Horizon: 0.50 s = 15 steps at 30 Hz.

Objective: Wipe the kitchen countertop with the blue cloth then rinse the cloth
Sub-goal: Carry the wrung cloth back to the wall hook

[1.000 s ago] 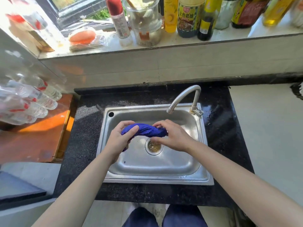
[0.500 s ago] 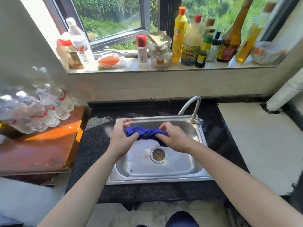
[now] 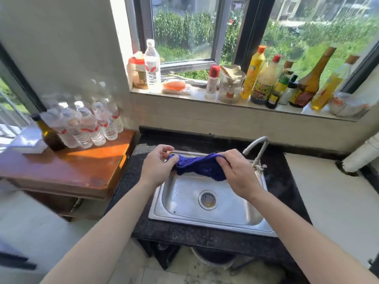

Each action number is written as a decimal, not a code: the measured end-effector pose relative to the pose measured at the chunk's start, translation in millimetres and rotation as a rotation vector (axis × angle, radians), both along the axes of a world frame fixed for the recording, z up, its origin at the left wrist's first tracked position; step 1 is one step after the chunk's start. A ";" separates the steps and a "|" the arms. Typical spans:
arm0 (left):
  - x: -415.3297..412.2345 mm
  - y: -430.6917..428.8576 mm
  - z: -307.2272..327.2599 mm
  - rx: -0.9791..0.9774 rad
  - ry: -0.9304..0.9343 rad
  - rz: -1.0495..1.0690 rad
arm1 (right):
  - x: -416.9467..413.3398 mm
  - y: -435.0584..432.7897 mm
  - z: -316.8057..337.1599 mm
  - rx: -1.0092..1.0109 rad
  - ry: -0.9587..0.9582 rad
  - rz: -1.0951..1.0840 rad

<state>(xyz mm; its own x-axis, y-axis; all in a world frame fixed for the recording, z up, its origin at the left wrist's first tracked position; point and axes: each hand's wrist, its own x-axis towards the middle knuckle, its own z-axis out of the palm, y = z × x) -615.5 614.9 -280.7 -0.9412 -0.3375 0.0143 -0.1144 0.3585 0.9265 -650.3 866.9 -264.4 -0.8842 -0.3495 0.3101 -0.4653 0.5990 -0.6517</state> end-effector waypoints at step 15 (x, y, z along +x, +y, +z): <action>119.6 8.4 -13.2 -0.042 -0.273 0.422 | -15.3 -99.2 16.8 -0.125 -0.218 0.560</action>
